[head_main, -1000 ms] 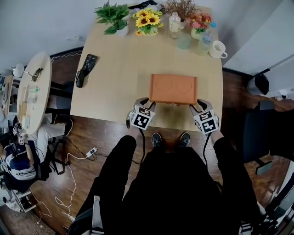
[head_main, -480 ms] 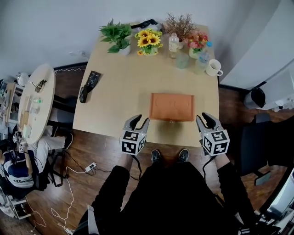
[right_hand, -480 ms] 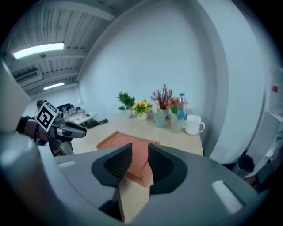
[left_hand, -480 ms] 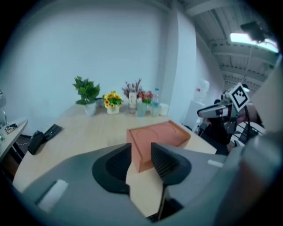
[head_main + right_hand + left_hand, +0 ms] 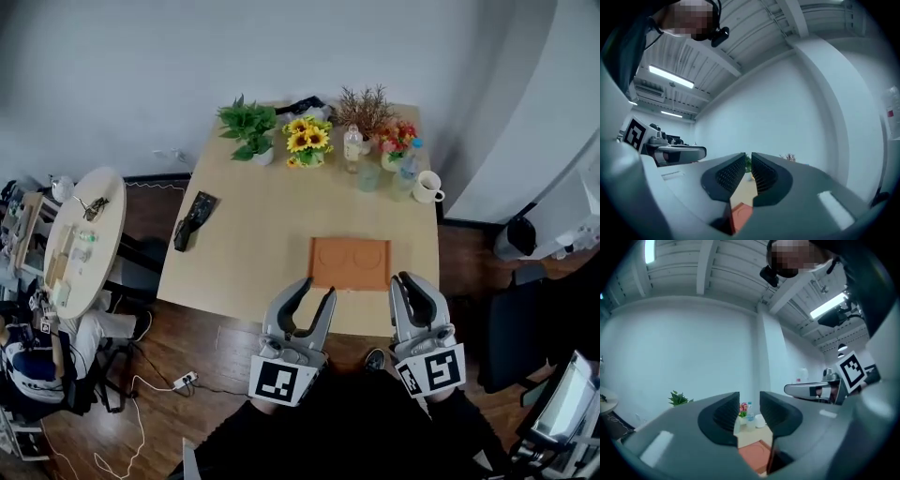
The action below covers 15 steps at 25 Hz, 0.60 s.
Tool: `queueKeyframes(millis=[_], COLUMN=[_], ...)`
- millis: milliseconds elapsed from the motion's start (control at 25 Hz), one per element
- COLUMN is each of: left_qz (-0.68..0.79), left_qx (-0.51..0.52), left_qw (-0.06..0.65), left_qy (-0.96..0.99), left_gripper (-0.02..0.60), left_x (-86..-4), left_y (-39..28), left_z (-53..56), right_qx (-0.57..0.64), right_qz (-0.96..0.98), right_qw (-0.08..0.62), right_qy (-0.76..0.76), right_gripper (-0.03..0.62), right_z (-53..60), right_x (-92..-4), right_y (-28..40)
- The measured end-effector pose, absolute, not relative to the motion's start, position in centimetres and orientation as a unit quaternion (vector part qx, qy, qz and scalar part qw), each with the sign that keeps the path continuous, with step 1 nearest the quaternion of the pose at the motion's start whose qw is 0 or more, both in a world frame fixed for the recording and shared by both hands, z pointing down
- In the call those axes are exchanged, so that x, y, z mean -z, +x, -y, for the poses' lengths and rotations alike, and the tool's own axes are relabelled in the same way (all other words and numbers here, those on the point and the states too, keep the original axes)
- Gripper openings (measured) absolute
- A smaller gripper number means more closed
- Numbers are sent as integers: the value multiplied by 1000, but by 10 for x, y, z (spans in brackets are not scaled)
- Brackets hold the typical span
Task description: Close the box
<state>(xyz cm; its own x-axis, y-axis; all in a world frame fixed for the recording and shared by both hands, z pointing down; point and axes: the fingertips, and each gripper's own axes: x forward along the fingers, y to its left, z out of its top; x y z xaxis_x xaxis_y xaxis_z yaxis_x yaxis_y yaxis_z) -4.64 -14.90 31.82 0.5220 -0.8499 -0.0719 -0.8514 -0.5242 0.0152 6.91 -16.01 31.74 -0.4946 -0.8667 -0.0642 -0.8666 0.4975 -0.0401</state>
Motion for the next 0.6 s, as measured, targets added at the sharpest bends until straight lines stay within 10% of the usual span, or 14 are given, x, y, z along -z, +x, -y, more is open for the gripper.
queueKeyframes(millis=[600], left_qz=[-466], left_qx=[-17], left_qw=[-14], left_qy=[-885], left_gripper=[115], left_x=[-329], left_y=[-35], left_z=[142], right_qx=[-16], right_qz=[-877], right_qw=[43], right_qy=[-478], right_gripper=[43], right_z=[144], right_x=[-309], right_y=[53])
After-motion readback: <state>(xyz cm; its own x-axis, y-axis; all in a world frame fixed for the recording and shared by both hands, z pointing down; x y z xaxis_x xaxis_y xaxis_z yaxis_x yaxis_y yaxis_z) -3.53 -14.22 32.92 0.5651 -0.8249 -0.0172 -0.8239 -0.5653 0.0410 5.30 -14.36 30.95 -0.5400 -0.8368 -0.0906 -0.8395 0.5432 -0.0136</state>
